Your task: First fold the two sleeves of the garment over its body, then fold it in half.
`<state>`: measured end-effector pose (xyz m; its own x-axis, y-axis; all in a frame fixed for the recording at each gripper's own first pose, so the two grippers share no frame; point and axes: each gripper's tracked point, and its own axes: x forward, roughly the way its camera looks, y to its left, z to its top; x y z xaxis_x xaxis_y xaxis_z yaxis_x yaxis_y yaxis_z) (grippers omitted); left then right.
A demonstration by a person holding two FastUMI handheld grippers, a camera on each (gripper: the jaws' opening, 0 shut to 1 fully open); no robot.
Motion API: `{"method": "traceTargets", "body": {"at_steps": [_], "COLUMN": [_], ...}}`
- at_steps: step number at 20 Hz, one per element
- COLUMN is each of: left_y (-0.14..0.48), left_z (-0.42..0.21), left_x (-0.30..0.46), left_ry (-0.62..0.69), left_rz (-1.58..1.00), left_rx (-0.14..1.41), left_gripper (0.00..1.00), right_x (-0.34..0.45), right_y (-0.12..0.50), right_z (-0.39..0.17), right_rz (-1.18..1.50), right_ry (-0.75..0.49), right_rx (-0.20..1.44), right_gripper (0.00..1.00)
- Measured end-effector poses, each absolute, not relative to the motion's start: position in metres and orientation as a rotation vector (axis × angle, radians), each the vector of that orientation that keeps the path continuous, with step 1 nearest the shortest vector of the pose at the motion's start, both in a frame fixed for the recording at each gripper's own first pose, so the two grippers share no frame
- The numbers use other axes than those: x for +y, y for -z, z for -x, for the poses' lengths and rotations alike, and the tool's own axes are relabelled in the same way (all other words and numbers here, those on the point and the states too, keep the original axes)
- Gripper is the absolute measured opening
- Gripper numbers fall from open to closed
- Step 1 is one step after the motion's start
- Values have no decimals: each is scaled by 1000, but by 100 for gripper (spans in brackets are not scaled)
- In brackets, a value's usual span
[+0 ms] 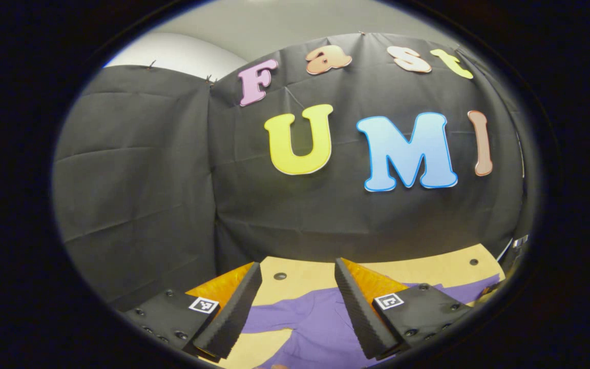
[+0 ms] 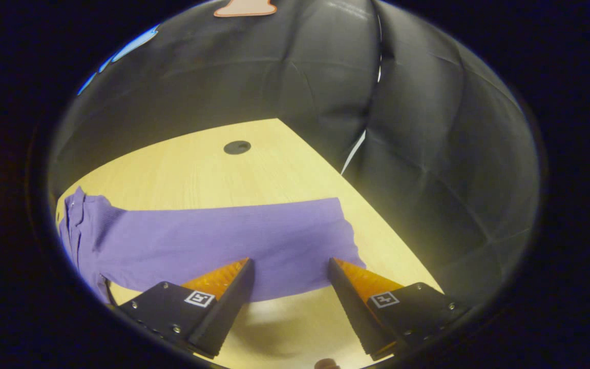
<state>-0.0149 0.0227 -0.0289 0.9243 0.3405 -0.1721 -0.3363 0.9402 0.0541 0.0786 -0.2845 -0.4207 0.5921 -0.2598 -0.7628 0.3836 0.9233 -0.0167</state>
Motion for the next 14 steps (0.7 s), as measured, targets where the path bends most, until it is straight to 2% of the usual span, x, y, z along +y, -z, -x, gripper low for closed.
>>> {"method": "traceTargets", "body": {"at_steps": [5,7,9,10,11,13,14], "left_y": [32,34,37,37,37,37,37], "left_z": [12,11,9,8,8,9,11], "left_x": [21,18,15,14,14,14,14], "left_ry": [-351,-345,-338,-335,-334,-332,-333], "left_rz": [-12,5,19,22,22,19,15], "left_rx": [189,189,190,191,191,190,190], "left_gripper": [96,96,96,93,93,96,95], "right_x": [-279,-278,-274,-273,-271,-265,-262], "right_y": [421,419,415,408,409,407,410], "right_z": [-75,-76,-81,-83,-86,-93,-94], "right_rz": [-221,-233,-224,-226,-228,-274,-305], "right_ry": [349,335,278,280,283,267,306], "right_rx": [874,870,860,860,867,858,861], "right_gripper": [97,94,86,82,50,49,49]}}
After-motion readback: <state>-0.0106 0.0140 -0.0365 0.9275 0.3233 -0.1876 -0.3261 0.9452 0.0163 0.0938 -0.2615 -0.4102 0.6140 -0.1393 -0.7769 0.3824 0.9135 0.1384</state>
